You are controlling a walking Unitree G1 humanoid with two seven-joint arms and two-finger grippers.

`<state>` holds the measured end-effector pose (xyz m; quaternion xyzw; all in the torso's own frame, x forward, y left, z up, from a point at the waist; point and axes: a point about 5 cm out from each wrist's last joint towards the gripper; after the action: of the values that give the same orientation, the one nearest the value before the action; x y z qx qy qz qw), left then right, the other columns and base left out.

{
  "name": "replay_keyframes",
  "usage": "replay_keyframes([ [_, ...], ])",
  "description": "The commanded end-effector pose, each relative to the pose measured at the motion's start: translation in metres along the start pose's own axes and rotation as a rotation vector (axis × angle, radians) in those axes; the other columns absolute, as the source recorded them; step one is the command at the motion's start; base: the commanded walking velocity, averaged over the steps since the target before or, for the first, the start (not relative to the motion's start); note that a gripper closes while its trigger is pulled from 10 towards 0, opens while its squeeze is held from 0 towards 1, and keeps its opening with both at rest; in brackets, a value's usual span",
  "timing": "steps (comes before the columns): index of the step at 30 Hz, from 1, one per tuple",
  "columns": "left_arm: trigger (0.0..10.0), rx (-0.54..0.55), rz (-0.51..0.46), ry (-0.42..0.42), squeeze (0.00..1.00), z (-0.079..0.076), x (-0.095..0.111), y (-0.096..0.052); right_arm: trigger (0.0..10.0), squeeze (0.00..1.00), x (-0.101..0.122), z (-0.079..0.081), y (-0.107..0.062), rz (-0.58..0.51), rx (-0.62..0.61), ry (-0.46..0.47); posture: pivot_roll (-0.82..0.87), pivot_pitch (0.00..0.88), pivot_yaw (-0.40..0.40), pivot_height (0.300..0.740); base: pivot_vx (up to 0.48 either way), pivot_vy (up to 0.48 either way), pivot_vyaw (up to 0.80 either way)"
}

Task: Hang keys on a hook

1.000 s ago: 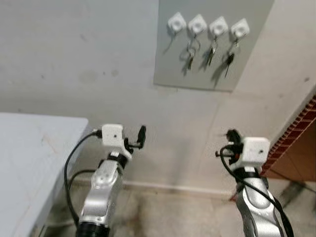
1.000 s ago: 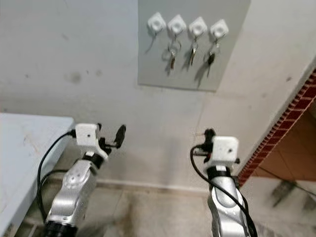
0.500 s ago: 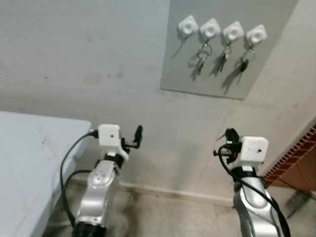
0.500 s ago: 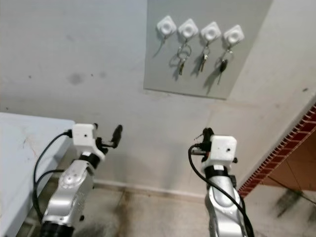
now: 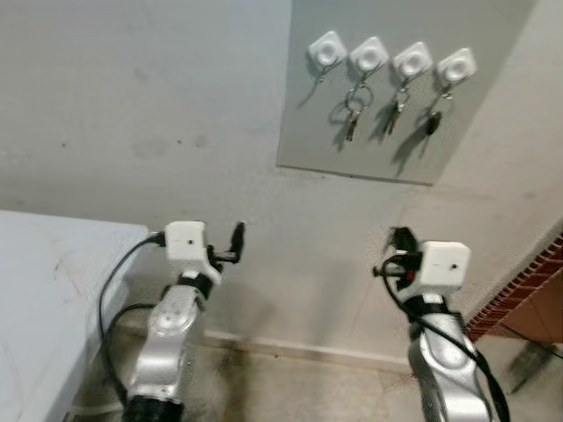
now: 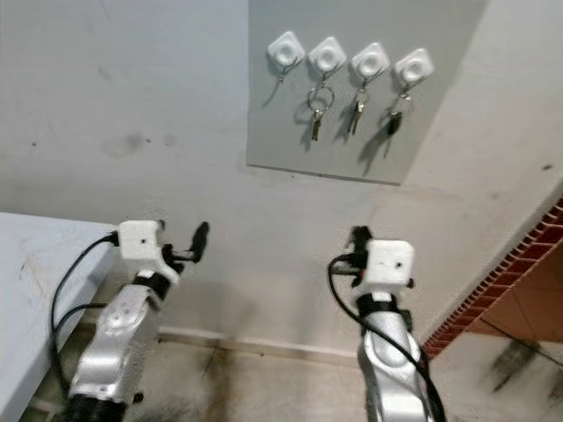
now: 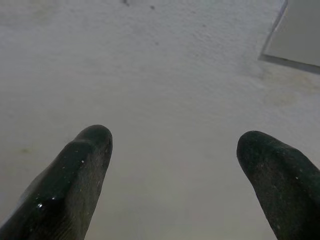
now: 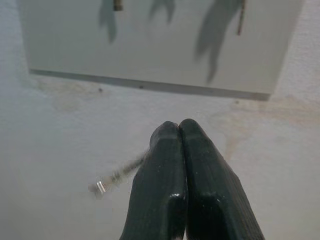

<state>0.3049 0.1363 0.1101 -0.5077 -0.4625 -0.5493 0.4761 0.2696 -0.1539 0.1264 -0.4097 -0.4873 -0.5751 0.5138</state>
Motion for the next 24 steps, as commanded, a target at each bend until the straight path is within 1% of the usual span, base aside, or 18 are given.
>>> replay_keyframes([
  [1,10.0,-0.025,-0.011,-0.010,0.00,-0.0099,0.0043,0.0020,10.0,0.00,0.0038,-0.0075,-0.0001,-0.007,-0.019,-0.009,-0.01,0.057,-0.052,0.740,0.259,0.000,0.00],
  [5,10.0,-0.027,-0.014,-0.017,0.00,-0.0107,0.0047,0.0018,10.0,0.00,0.0039,-0.0074,-0.0003,-0.008,-0.016,-0.016,-0.01,0.056,-0.052,0.740,0.257,0.000,0.00],
  [11,10.0,-0.039,-0.038,-0.015,0.00,-0.0139,0.0074,0.0011,10.0,0.00,0.0031,-0.0073,-0.0005,0.000,-0.007,-0.020,-0.01,0.054,-0.054,0.740,0.000,0.000,0.00],
  [13,10.0,-0.047,-0.053,0.003,0.00,-0.0150,0.0094,0.0004,10.0,0.00,0.0028,-0.0074,-0.0007,0.003,-0.006,-0.017,-0.01,0.054,-0.055,0.740,0.000,0.000,0.00],
  [15,10.0,-0.053,-0.049,-0.018,0.00,-0.0160,0.0088,0.0002,10.0,0.00,0.0028,-0.0074,-0.0006,0.004,0.001,-0.029,-0.01,0.055,-0.055,0.740,0.000,0.000,0.00],
  [20,10.0,-0.062,-0.053,-0.003,0.00,-0.0157,0.0093,-0.0004,10.0,0.00,0.0018,-0.0070,-0.0009,0.011,0.006,-0.018,-0.01,0.054,-0.056,0.740,0.000,0.000,0.00],
  [24,10.0,-0.121,-0.083,0.039,0.00,-0.0196,0.0131,-0.0014,10.0,0.00,0.0022,-0.0065,-0.0006,0.012,0.023,-0.025,-0.01,0.054,-0.056,0.740,0.000,0.000,0.00],
])
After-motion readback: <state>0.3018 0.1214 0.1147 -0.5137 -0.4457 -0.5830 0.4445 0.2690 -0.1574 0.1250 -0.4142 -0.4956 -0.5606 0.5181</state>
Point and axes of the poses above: a point about 5 cm out from each wrist's last joint towards the gripper, its own y axis pointing out of the wrist towards the gripper, its own x axis along the axis of the wrist's last joint, z = x × y, and after that the axes turned 11 degrees about y, right-handed
